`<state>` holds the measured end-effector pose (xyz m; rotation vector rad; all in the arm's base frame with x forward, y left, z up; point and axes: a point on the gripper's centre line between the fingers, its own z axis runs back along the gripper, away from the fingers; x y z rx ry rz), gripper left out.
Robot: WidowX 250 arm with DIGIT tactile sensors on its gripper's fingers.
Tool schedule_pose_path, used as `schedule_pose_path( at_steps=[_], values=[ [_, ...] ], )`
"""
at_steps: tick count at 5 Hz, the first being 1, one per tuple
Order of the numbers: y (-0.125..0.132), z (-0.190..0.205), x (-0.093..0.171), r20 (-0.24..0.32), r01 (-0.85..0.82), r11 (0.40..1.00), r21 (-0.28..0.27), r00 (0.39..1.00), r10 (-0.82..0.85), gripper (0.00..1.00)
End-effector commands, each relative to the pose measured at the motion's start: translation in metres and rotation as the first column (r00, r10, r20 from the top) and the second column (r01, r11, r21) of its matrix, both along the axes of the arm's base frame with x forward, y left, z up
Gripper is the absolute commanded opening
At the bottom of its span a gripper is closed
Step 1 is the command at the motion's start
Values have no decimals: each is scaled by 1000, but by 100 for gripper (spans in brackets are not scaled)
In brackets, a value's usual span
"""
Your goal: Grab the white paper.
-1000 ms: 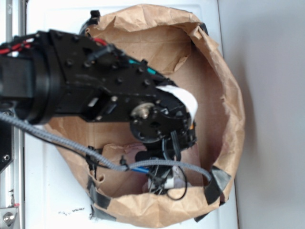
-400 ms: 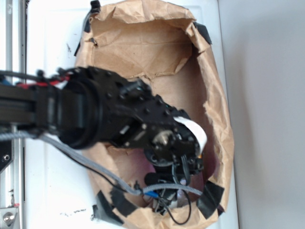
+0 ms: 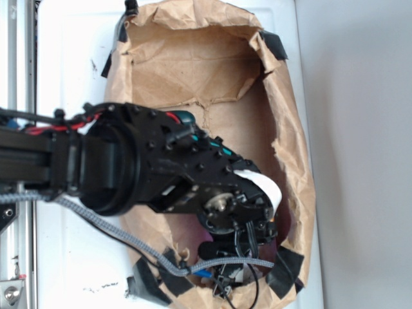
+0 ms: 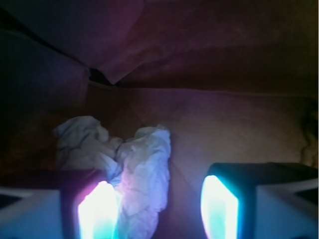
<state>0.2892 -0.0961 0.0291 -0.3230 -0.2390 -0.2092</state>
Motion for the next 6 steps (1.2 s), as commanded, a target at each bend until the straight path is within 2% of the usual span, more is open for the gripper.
schedule_pose_path(
  at_steps=[1, 2, 3, 4, 5, 6],
  values=[
    [45, 41, -13, 61, -107, 992, -59, 992, 111, 0],
    [77, 61, -19, 61, -158, 977, -145, 984, 168, 0],
    [100, 74, -24, 56, -209, 962, -174, 973, 222, 0],
    [101, 75, -19, 53, -161, 971, -177, 984, 173, 100],
    [77, 62, -12, 71, -81, 991, -110, 994, 89, 100],
    [49, 53, -1, 73, -13, 997, -70, 997, 18, 100]
  ],
)
